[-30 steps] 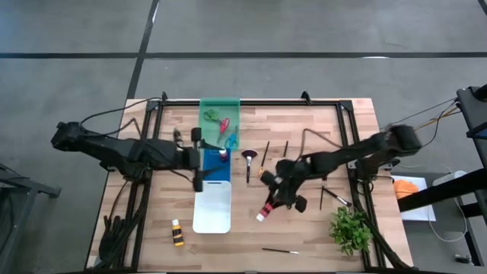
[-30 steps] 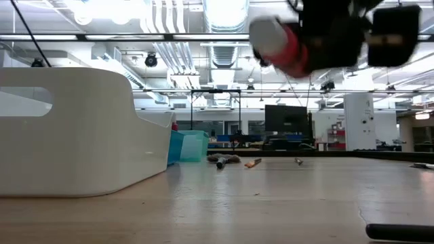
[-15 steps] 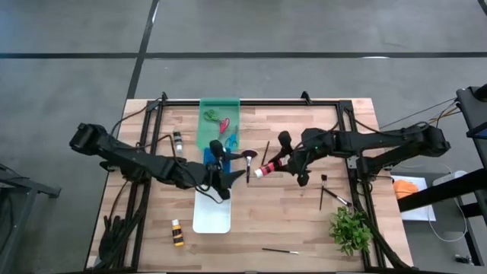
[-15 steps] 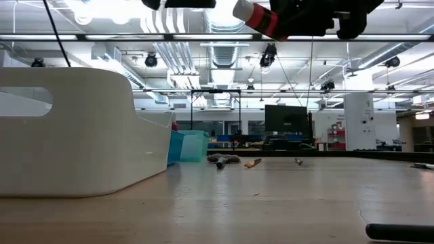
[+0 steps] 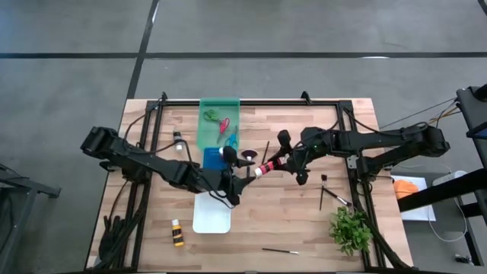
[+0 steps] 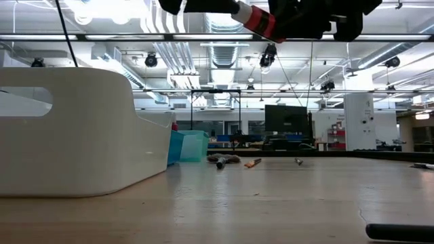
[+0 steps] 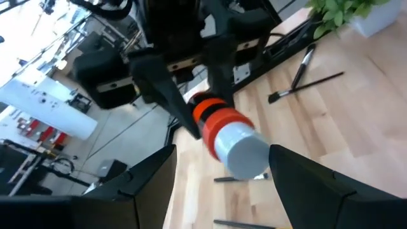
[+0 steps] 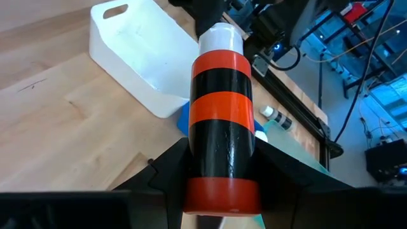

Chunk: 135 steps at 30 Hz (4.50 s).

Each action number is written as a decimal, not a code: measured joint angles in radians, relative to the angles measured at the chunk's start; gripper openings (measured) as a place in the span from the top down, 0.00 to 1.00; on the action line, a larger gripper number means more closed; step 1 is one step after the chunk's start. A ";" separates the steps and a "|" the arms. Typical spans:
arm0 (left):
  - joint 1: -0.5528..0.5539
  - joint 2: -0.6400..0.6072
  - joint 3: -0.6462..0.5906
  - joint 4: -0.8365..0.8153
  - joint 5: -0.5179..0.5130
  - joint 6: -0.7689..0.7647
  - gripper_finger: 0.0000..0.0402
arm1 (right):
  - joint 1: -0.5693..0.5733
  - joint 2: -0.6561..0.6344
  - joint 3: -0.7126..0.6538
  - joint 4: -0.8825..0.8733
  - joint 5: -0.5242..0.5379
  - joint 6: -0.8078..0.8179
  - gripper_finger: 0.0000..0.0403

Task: Pick & Place Paint Supplies
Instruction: Put the orange paint bottle into the blue bin

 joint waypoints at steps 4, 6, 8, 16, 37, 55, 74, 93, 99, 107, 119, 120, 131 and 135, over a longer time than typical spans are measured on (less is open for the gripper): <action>0.000 0.004 0.000 -0.003 0.022 -0.032 0.35 | 0.000 -0.002 0.000 0.003 0.000 -0.001 0.65; 0.000 0.004 0.000 -0.002 0.034 -0.043 0.35 | 0.000 -0.002 0.000 0.003 0.000 -0.001 0.65; 0.000 0.004 -0.001 -0.003 0.038 -0.050 0.35 | 0.000 -0.002 0.000 0.009 0.000 -0.001 0.65; 0.000 0.004 -0.001 0.010 0.038 -0.060 0.35 | 0.000 -0.002 0.001 0.031 0.000 0.003 0.65; 0.026 0.003 -0.004 0.080 0.038 -0.151 0.36 | 0.000 -0.002 0.001 0.065 -0.003 0.006 0.65; 0.030 0.002 -0.005 0.067 0.070 -0.192 0.70 | 0.000 -0.003 0.001 0.060 -0.004 0.038 0.65; 0.030 -0.083 0.127 -0.464 -0.026 -0.345 0.70 | 0.001 -0.040 0.010 0.060 0.044 0.162 0.24; 0.292 -0.076 0.516 -1.543 0.437 -0.734 0.70 | 0.001 -0.111 -0.022 -0.085 0.042 0.243 0.19; 0.413 0.002 0.515 -1.586 0.563 -0.629 0.70 | 0.000 -0.112 -0.049 -0.083 0.041 0.253 0.19; 0.499 0.109 0.515 -1.597 0.589 -0.511 0.70 | 0.001 -0.112 -0.080 -0.083 0.035 0.293 0.19; 0.515 0.162 0.447 -1.498 0.600 -0.453 0.70 | 0.000 -0.112 -0.103 -0.079 0.007 0.296 0.19; 0.517 0.162 0.441 -1.489 0.600 -0.453 0.70 | 0.000 -0.112 -0.104 -0.077 0.007 0.296 0.19; 0.546 0.162 0.343 -1.380 0.615 -0.426 0.70 | 0.001 -0.112 -0.106 -0.072 0.007 0.295 0.19; 0.555 0.162 0.321 -1.356 0.619 -0.415 0.70 | 0.001 -0.112 -0.106 -0.072 0.007 0.299 0.19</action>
